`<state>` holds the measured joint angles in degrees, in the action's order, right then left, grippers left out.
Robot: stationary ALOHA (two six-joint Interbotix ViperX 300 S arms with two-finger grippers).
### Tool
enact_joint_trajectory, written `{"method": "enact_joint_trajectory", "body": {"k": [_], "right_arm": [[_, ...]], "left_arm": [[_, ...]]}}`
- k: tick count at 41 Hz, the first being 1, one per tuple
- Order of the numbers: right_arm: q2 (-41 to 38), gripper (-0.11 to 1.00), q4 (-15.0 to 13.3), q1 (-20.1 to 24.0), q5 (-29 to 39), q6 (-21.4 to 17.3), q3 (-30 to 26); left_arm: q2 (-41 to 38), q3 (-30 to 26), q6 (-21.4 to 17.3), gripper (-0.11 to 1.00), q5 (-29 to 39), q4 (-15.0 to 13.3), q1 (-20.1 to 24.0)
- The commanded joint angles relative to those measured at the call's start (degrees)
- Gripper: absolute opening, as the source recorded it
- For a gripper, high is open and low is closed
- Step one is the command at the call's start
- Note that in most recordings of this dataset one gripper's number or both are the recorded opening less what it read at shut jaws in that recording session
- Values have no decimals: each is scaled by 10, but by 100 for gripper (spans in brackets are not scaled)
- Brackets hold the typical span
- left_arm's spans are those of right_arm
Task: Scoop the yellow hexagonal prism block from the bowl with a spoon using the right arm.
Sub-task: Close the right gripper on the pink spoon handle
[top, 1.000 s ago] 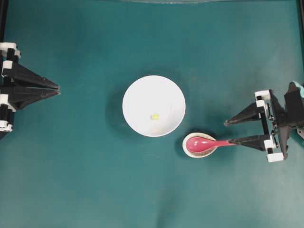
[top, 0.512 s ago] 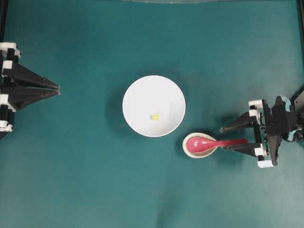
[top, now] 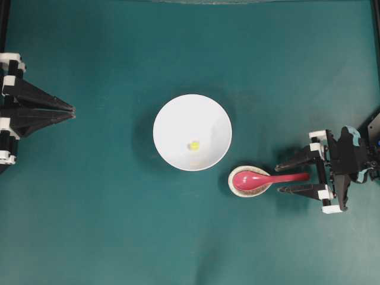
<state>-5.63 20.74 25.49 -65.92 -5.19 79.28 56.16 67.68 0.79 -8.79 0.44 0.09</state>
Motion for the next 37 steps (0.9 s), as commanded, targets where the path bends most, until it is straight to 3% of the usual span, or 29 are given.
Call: {"method": "enact_joint_trajectory", "body": {"k": [1,18,37], "right_arm": [[2,58,2,3,-4,-1,-2],[-12,56,1,5,-4,-1,-6],[-12,43,7,5,3,-3,-7]], "left_arm": [[-5,-15,1,14,-7,1,1],[-5,-15,1,14,-7,1,1],[-5,-15,1,14,-6,1,1]]}}
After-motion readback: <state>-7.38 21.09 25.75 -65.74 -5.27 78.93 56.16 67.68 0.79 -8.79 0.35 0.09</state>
